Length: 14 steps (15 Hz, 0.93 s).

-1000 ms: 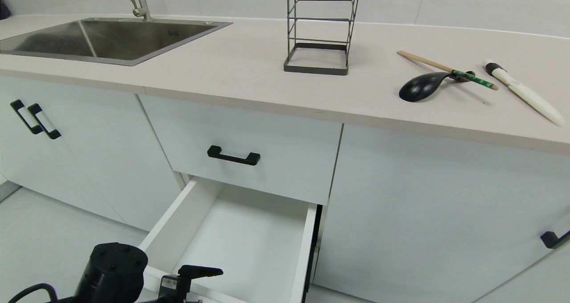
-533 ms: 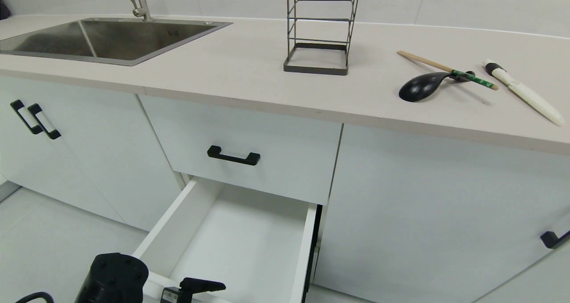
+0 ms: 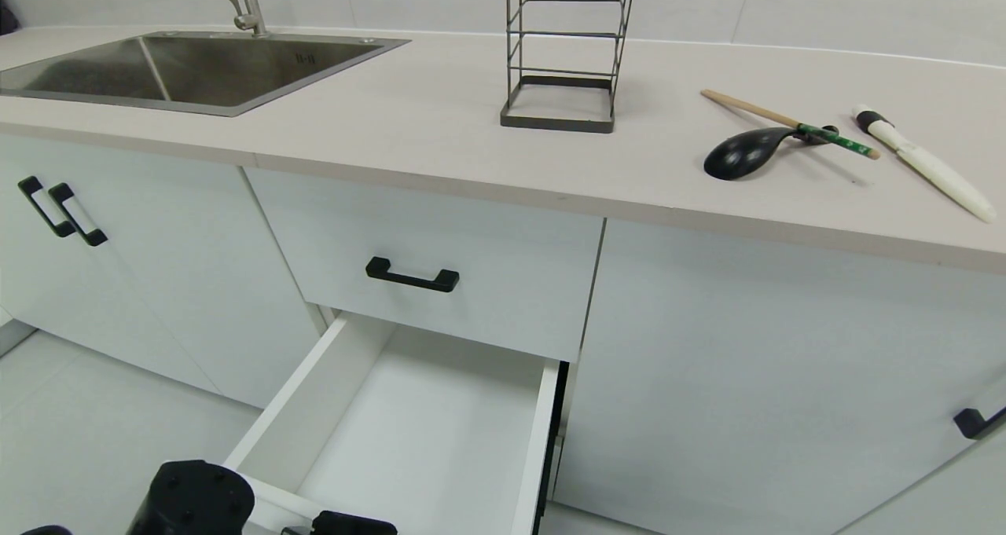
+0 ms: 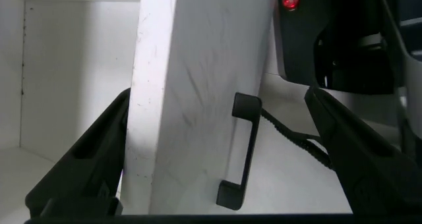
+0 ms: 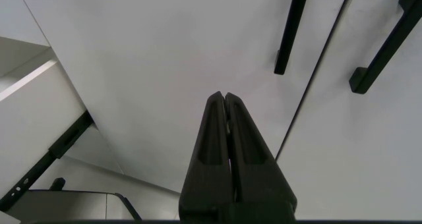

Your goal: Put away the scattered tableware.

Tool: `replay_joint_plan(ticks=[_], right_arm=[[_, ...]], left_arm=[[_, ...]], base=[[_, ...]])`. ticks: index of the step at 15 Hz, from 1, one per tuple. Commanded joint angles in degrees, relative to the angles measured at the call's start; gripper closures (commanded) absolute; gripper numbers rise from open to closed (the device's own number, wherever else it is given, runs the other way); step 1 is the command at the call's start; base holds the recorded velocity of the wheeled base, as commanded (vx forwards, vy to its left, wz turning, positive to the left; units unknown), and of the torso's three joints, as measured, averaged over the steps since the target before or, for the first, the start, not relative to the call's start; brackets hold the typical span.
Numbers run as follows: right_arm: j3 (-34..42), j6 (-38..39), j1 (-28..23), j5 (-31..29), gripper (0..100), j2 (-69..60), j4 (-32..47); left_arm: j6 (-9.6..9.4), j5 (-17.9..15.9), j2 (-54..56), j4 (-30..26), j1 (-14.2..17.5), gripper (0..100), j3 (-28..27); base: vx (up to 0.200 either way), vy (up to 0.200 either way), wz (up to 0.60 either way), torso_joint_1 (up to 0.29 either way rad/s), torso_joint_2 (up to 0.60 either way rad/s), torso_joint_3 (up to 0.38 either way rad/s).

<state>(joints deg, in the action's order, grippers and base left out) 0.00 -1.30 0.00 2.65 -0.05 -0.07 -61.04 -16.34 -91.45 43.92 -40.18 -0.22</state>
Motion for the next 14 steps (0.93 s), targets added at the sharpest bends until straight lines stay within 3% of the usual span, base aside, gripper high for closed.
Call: replay_joint_plan(ticks=[1,5,8,9,10,11,12,14], right_arm=[[0.0,0.0,0.0,0.1,100,0.0,0.0],[0.0,0.0,0.0,0.1,100,0.0,0.0],[0.0,0.0,0.0,0.0,100,0.0,0.0],[0.0,0.0,0.0,0.0,100,0.0,0.0],[0.0,0.0,0.0,0.1,100,0.0,0.0],[0.0,0.0,0.0,0.0,100,0.0,0.0],[0.0,0.0,0.0,0.0,100,0.0,0.0],[0.0,0.0,0.0,0.1,100,0.0,0.0]], left_arm=[[0.04,-0.1,3.3,-1.6,0.0,0,0.0],[0.92,-0.1,5.5,-1.1,-0.1,0,-0.1],[6.46,-0.2,12.6,-1.7,-1.5,0,0.0],[10.68,-0.1,16.6,-1.4,-2.4,0,0.0],[17.62,0.6,21.5,-1.1,-2.3,0,-0.2],[23.33,3.2,25.5,-1.5,-0.9,0,-0.5],[29.93,10.4,29.1,-1.4,2.8,0,-0.9],[41.44,22.4,32.2,-2.8,6.4,0,-4.3]], base=[[0.000,0.000,0.00,0.000,0.00,0.000],[0.000,0.000,0.00,0.000,0.00,0.000],[0.000,0.000,0.00,0.000,0.00,0.000],[0.000,0.000,0.00,0.000,0.00,0.000],[0.000,0.000,0.00,0.000,0.00,0.000],[0.000,0.000,0.00,0.000,0.00,0.000],[0.000,0.000,0.00,0.000,0.00,0.000],[0.000,0.000,0.00,0.000,0.00,0.000]])
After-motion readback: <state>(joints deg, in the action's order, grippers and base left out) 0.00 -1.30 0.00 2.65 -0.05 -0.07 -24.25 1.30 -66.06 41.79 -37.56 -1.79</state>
